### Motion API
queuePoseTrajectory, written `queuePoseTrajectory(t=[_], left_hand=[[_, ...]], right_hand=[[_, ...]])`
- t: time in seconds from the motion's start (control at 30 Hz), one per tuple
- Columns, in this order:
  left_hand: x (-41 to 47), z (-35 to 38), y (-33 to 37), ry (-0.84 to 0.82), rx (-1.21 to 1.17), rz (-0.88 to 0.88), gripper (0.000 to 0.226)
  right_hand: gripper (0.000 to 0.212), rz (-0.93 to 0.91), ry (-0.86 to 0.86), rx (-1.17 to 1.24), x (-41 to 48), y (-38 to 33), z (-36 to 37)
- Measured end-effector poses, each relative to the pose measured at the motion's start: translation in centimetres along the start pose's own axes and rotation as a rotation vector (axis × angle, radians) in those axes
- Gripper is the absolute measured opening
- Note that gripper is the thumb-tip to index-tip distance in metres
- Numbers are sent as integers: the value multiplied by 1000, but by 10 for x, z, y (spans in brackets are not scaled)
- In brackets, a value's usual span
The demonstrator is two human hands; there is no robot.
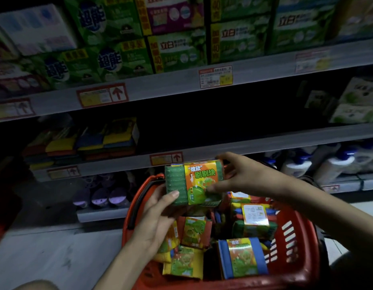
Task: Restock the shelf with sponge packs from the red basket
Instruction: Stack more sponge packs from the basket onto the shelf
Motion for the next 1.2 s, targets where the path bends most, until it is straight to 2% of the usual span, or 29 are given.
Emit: queuePoseTrajectory(t=[0.1, 0.2, 0.3, 0.4, 0.5, 0.57, 0.7, 0.77, 0.83, 0.97, 1.1, 1.2], left_hand=[[-1, 11, -3, -115, 20, -17, 84], [-4, 21, 0, -219, 21, -47, 101], [-5, 23, 10, -221, -1, -30, 110], [-7, 28, 17, -262, 52, -5, 114], [-12, 43, 20, -369, 129, 6, 113], [-16, 50, 19, -377, 150, -3, 110], [-20, 55, 12, -366, 152, -18, 87], [-20, 56, 15, -350, 165, -3, 99], [-20, 54, 18, -327, 179, 23, 111], [-17, 52, 16, -295, 155, 44, 114], [-16, 56, 10, -275, 30, 7, 80], [-10, 54, 5, -262, -146, -26, 76]], right_hand=[[92, -19, 58, 169, 0, 5, -3], [80, -50, 69, 307, -5, 9, -6], [64, -94, 4, 388, -9, 8, 0], [58, -127, -39, 470, -15, 1, 12], [46, -147, -4, 588, -16, 0, 23], [39, -113, 57, 625, -12, 3, 30], [29, -60, 102, 736, -1, 15, 42], [38, -60, 110, 729, -3, 13, 42], [33, -86, 91, 689, -6, 7, 40], [34, -109, 76, 663, -10, 2, 35], [36, -149, 75, 703, -13, -2, 29], [47, -113, 38, 754, -9, 3, 31]])
Point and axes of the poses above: each hand's wrist, its own x-axis towards the middle knuckle, its own z-axis out of the palm, y = z × x, the point moved 8 cm from there along x, towards the middle knuckle, and after that the axes turned 14 degrees about -y, right-handed, at the moved point
